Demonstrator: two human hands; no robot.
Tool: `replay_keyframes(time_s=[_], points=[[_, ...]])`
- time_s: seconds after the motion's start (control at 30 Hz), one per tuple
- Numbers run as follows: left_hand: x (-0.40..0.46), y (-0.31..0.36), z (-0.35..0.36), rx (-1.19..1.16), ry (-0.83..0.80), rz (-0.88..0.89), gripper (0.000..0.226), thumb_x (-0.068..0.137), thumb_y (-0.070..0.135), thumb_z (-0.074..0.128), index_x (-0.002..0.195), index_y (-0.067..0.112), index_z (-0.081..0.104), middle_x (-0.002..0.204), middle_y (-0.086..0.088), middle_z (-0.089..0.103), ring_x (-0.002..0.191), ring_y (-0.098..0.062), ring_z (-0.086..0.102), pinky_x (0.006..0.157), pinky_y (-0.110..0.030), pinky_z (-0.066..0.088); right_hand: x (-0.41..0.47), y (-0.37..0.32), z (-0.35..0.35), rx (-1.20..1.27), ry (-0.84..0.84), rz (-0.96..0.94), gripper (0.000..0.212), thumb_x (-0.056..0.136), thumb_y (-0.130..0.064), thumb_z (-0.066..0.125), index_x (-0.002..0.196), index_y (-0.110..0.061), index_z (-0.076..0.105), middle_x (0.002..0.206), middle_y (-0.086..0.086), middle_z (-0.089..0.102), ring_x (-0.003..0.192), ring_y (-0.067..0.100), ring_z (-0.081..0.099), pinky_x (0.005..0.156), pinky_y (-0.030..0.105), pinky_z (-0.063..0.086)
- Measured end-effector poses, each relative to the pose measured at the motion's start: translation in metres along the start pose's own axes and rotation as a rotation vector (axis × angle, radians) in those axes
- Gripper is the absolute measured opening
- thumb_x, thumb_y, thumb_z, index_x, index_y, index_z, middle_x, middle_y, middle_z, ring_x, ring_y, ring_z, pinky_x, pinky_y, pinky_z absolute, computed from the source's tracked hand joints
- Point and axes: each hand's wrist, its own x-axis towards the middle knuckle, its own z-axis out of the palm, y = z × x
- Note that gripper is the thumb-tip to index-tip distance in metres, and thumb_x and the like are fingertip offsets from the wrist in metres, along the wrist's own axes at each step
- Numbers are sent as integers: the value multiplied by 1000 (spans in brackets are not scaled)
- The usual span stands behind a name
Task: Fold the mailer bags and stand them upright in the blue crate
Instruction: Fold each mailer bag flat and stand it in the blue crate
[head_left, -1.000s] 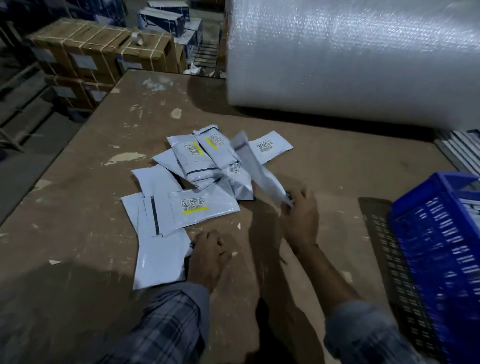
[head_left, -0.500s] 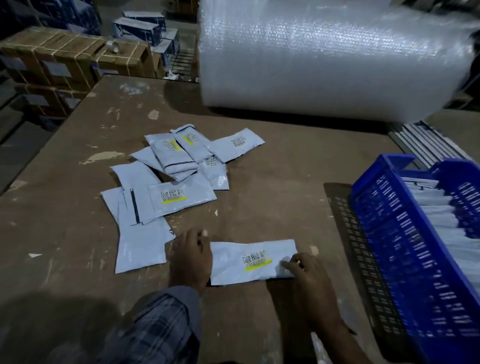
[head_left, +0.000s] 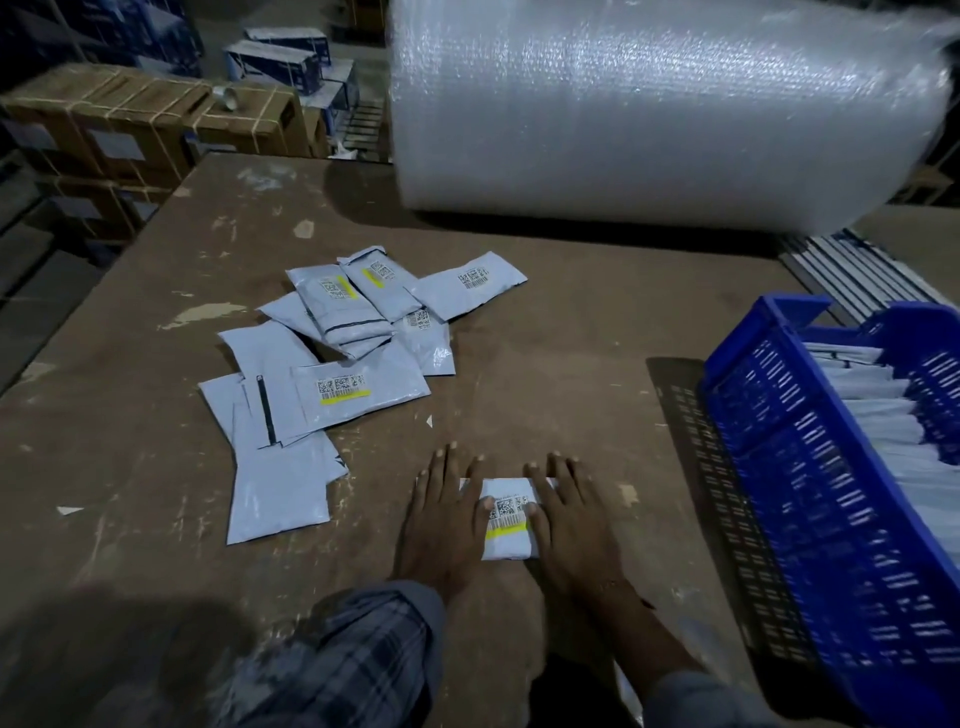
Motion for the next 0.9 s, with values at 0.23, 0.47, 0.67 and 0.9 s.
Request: replay_keyframes(time_s=[0.23, 0.47, 0.67, 0.9], points=[[1, 2, -2, 41, 5, 22, 57, 112, 47, 22, 167, 31, 25, 176, -13, 9, 162, -32, 12, 128, -52, 22, 2, 0, 7, -70, 11, -33, 53, 106, -40, 33, 156, -29, 44, 170, 12, 21, 158, 38, 15, 123, 57, 25], [-1, 32, 6, 69, -3, -69, 61, 106, 31, 41, 161, 3, 37, 172, -18, 22, 158, -36, 26, 125, -54, 27, 10, -1, 15, -102, 38, -46, 50, 102, -33, 41, 147, -19, 57, 165, 21, 30, 151, 46, 29, 116, 62, 33], [3, 19, 6, 102, -1, 42, 64, 112, 37, 19, 166, 3, 19, 175, -16, 9, 162, -33, 12, 126, -51, 27, -4, -7, 19, -96, 14, 9, 64, 97, -36, 51, 158, -18, 40, 169, 20, 21, 156, 40, 19, 122, 58, 25], [6, 12, 12, 93, 37, 171, 54, 114, 40, 29, 164, 21, 35, 173, -16, 21, 159, -39, 22, 121, -61, 31, -6, -9, 13, -39, 13, 25, 56, 106, -36, 25, 157, -25, 42, 169, 14, 25, 155, 34, 27, 122, 53, 26]])
